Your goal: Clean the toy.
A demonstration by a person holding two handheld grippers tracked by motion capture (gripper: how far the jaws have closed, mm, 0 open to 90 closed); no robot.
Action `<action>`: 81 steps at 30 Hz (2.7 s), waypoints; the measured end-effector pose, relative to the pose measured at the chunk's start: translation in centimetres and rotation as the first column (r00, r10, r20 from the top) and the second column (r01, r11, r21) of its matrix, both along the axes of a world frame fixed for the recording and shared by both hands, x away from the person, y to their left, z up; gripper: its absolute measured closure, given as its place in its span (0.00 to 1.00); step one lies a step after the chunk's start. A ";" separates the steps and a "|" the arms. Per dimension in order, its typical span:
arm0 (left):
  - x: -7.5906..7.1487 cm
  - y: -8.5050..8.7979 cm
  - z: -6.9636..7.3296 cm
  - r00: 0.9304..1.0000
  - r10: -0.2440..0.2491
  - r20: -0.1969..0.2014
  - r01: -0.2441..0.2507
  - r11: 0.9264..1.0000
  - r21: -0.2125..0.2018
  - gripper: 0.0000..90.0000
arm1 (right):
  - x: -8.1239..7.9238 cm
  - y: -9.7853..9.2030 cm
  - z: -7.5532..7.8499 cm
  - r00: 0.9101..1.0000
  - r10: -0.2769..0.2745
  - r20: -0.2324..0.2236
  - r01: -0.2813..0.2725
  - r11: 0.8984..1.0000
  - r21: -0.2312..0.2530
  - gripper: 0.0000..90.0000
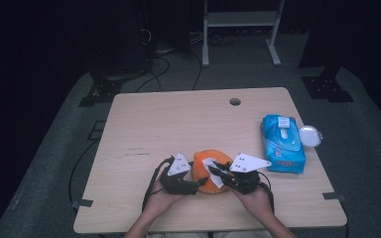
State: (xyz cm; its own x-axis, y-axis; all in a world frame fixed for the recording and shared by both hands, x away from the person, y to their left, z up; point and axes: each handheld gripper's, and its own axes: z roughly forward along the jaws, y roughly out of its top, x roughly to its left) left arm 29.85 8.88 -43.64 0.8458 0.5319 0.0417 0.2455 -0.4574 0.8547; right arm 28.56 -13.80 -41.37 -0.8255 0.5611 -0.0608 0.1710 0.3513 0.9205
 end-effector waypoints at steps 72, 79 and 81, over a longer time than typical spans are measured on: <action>-1.3 -0.7 0.4 0.999 -0.038 -0.014 0.036 0.995 -0.094 0.29 | 2.3 -4.6 -1.0 0.983 -0.092 -0.159 0.108 0.990 0.095 0.91; -2.2 -1.5 0.3 0.995 -0.024 0.097 0.024 1.000 -0.001 0.50 | 0.8 -1.9 0.4 0.995 -0.007 -0.101 0.018 0.994 0.108 0.90; -2.4 -1.6 0.3 0.993 -0.031 0.114 0.030 0.999 0.012 0.51 | 0.4 -1.3 0.6 0.996 0.015 -0.083 -0.006 0.995 0.101 0.90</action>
